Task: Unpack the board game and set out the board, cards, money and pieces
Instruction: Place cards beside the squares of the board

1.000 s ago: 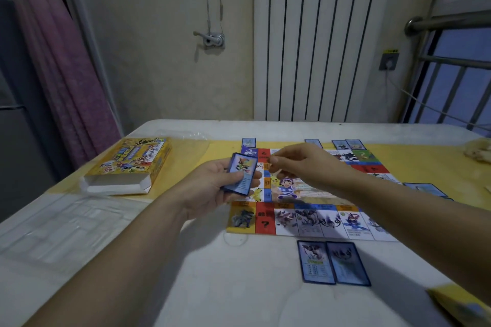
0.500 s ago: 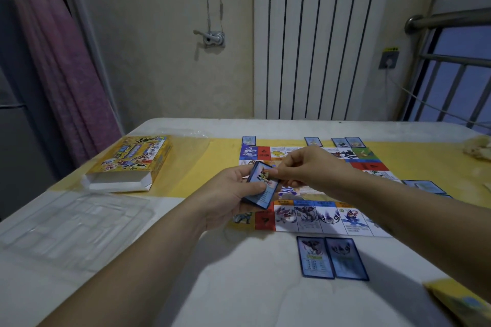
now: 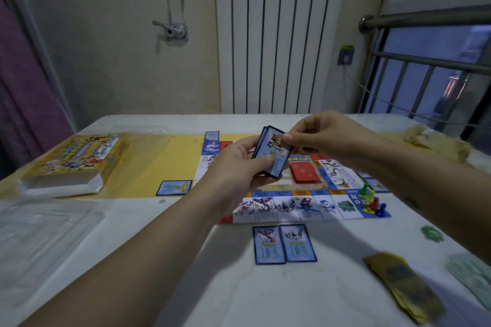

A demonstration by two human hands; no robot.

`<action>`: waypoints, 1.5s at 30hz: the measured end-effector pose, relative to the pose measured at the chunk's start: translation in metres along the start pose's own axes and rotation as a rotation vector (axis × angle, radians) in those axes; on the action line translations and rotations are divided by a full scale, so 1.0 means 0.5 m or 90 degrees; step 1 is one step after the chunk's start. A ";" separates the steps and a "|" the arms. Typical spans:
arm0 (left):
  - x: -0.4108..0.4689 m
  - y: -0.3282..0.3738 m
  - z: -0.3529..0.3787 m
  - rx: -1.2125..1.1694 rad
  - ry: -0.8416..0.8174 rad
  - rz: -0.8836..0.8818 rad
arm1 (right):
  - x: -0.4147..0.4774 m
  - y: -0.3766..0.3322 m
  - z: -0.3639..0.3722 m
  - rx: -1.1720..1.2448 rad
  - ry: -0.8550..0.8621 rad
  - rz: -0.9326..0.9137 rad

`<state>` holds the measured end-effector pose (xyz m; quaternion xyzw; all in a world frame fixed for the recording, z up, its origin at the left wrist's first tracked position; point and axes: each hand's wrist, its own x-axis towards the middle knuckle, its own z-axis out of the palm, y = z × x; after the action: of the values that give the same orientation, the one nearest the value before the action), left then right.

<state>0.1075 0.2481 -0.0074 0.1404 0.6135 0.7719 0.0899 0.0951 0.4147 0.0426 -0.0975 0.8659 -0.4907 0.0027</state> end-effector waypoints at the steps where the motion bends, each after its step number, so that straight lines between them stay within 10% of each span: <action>1: 0.008 0.002 0.013 -0.001 0.003 0.004 | -0.004 0.000 -0.014 -0.007 0.008 0.001; 10: 0.056 -0.003 0.114 0.009 -0.032 -0.001 | -0.043 0.028 -0.104 -0.025 0.082 0.015; 26: -0.005 -0.114 0.087 0.176 -0.128 -0.262 | -0.125 0.175 -0.026 0.161 -0.107 0.271; 45: -0.109 -0.079 -0.080 0.375 -0.092 -0.197 | -0.131 0.115 0.144 0.365 -0.197 0.289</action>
<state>0.1443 0.2033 -0.0601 0.1198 0.8165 0.5265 0.2045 0.1568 0.3936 -0.0497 0.0282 0.6828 -0.6789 0.2684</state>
